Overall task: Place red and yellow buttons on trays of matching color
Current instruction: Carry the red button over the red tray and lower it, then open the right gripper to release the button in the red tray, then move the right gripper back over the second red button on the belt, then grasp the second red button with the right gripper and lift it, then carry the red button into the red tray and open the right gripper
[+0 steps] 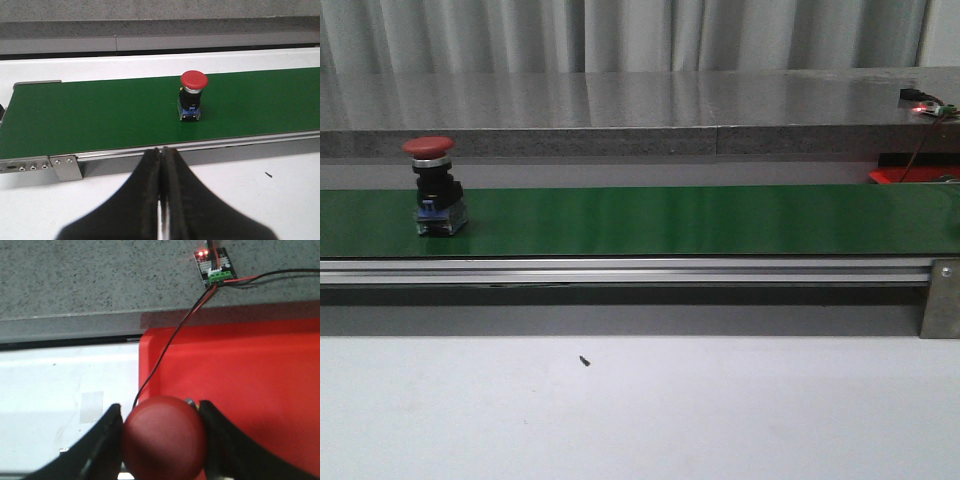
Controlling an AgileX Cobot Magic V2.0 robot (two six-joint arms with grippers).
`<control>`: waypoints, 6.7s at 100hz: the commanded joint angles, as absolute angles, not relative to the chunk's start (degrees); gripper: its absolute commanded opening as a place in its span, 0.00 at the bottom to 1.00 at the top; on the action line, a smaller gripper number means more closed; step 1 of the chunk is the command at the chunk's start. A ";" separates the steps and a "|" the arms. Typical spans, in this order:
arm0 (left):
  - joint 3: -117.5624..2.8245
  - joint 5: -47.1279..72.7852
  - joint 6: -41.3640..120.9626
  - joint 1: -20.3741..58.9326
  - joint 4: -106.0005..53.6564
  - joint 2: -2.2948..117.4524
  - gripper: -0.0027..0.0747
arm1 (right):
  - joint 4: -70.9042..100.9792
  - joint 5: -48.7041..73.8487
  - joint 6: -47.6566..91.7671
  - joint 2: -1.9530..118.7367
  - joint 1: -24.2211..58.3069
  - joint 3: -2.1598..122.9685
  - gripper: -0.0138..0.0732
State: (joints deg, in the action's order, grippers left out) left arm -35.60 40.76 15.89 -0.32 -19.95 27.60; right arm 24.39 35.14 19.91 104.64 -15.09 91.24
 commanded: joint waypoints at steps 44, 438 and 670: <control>-37.28 36.48 16.08 0.17 -21.36 27.89 0.01 | 30.96 21.75 20.26 112.84 -15.42 92.96 0.35; -37.28 36.48 16.08 0.17 -21.36 27.89 0.01 | 64.25 37.43 79.39 102.76 16.88 75.53 0.78; -37.28 36.48 16.08 0.17 -21.36 27.89 0.01 | 82.86 0.00 77.46 105.85 -18.85 74.59 0.22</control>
